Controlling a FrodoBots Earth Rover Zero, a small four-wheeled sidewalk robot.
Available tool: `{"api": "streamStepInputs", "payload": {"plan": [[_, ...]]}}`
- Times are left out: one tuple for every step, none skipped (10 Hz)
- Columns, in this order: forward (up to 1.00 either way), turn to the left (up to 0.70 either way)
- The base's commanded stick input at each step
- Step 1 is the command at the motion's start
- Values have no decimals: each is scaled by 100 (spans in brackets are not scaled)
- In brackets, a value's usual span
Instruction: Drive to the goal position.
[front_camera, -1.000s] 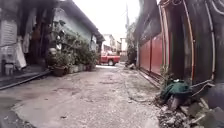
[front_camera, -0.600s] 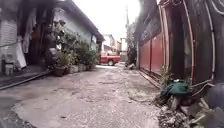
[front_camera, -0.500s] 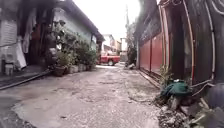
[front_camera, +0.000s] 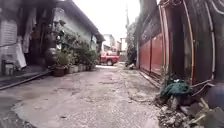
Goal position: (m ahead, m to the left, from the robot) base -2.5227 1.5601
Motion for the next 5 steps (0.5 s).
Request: {"api": "streamStepInputs", "payload": {"plan": [[0,0],[0,0],[0,0],[0,0],[0,0]]}}
